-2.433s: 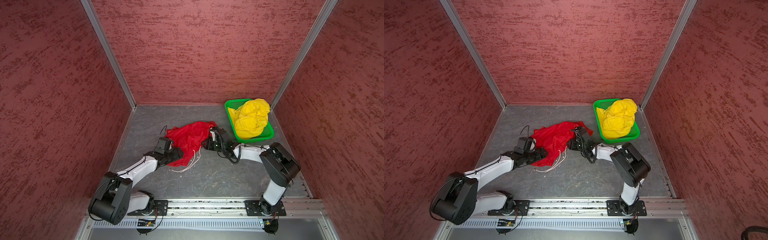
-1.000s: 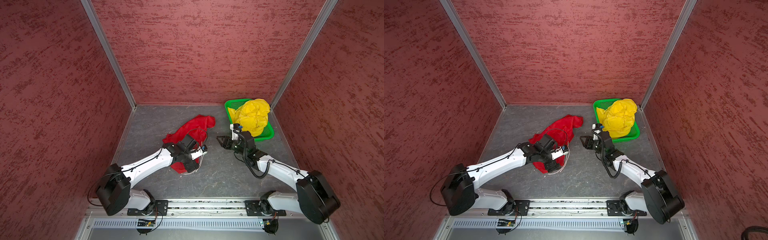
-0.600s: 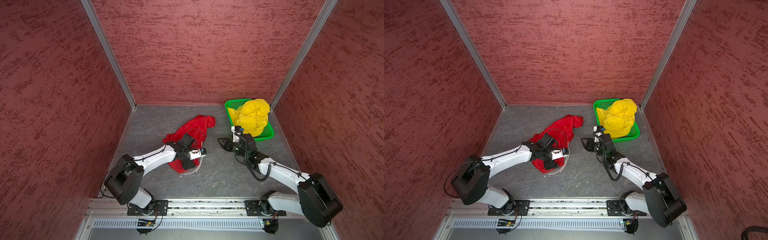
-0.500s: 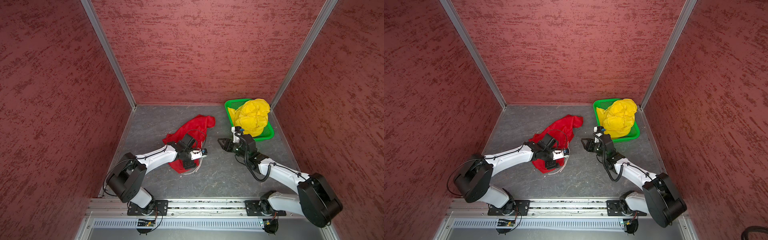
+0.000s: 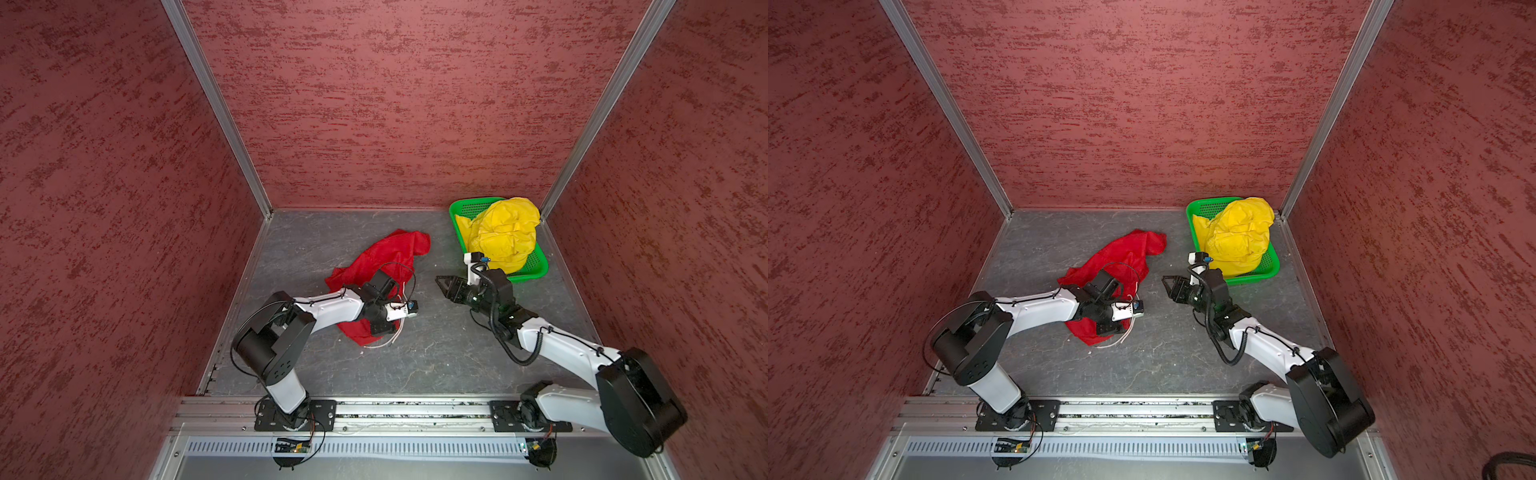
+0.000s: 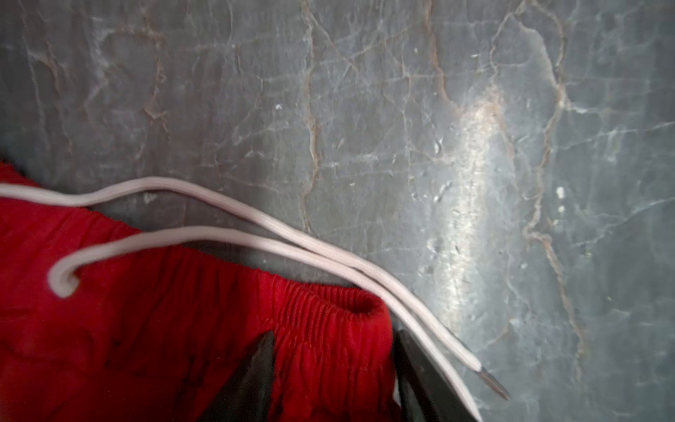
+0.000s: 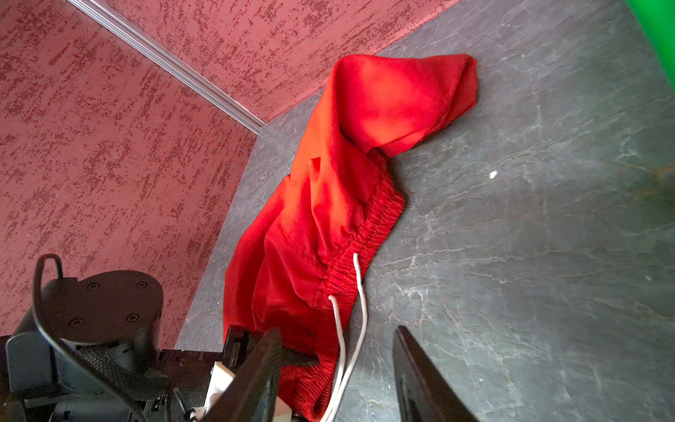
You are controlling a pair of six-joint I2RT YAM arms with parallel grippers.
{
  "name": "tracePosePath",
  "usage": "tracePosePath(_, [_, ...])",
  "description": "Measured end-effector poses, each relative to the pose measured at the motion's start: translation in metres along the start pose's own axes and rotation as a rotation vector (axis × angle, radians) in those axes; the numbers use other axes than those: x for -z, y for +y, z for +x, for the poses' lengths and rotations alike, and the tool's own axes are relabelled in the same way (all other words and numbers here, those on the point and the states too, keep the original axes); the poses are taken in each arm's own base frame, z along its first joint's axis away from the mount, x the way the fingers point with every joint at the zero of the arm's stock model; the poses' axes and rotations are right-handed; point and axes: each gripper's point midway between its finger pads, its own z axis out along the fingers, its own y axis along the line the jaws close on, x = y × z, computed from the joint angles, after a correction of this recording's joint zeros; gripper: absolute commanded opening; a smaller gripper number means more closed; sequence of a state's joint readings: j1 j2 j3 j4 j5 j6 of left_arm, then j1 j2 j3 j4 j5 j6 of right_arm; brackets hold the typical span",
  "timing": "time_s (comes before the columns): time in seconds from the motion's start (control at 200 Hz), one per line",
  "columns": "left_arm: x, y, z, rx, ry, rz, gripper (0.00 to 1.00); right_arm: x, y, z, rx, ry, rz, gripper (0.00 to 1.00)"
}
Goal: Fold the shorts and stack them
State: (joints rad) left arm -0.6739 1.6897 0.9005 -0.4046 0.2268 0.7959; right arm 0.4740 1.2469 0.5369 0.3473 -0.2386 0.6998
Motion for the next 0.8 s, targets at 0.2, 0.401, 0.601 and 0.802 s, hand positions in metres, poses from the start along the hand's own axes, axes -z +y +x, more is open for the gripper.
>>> tracePosePath(0.2, [0.002, 0.006, -0.006, 0.041, 0.003, -0.011, 0.11, 0.000, -0.003, 0.004, -0.020, 0.008, 0.005, 0.54])
tracePosePath(0.401, [0.045, 0.008, -0.023, 0.159, -0.086, 0.047, 0.04, -0.001, 0.008, 0.001, -0.046, 0.006, -0.049, 0.57])
tracePosePath(0.601, [0.147, 0.039, -0.062, 0.226, -0.321, -0.049, 0.02, -0.001, 0.023, -0.007, -0.037, -0.020, -0.122, 0.63])
tracePosePath(0.802, [0.208, 0.047, -0.069, 0.273, -0.436, -0.112, 0.01, -0.013, 0.024, 0.008, -0.061, 0.042, -0.160, 0.66])
